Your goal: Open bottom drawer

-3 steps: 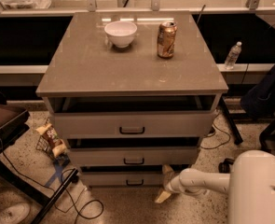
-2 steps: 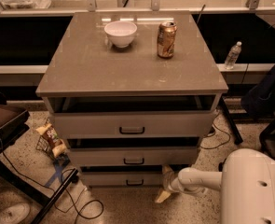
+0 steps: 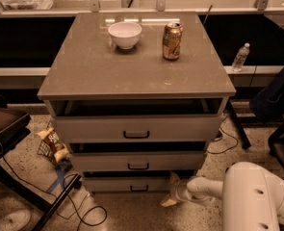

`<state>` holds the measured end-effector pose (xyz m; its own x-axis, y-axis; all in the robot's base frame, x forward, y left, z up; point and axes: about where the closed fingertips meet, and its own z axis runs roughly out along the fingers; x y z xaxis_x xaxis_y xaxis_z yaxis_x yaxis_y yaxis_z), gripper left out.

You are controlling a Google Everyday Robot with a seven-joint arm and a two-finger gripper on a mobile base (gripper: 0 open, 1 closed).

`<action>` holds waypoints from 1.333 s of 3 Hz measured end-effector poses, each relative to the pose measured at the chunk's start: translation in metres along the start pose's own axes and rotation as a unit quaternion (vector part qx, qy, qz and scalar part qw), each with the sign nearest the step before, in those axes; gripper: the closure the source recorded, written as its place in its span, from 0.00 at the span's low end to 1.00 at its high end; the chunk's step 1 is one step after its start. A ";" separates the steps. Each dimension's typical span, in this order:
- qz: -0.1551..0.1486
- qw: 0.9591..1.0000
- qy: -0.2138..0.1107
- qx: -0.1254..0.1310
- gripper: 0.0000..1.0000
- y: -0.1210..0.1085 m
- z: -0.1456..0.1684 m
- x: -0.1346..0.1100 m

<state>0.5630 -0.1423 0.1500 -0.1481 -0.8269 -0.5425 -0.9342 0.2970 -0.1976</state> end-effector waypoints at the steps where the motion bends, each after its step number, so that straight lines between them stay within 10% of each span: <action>1: 0.000 1.000 0.000 0.000 0.57 -0.002 -0.007 -0.005; 3: 0.000 1.000 0.000 0.000 1.00 -0.004 -0.018 -0.012; 4: 0.000 1.000 0.000 0.000 1.00 -0.005 -0.020 -0.014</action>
Offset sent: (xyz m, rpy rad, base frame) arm 0.0000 0.0001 0.0059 0.0000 0.0000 0.0002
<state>0.5630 -0.1422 0.1750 -0.1479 -0.8269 -0.5426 -0.9344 0.2967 -0.1974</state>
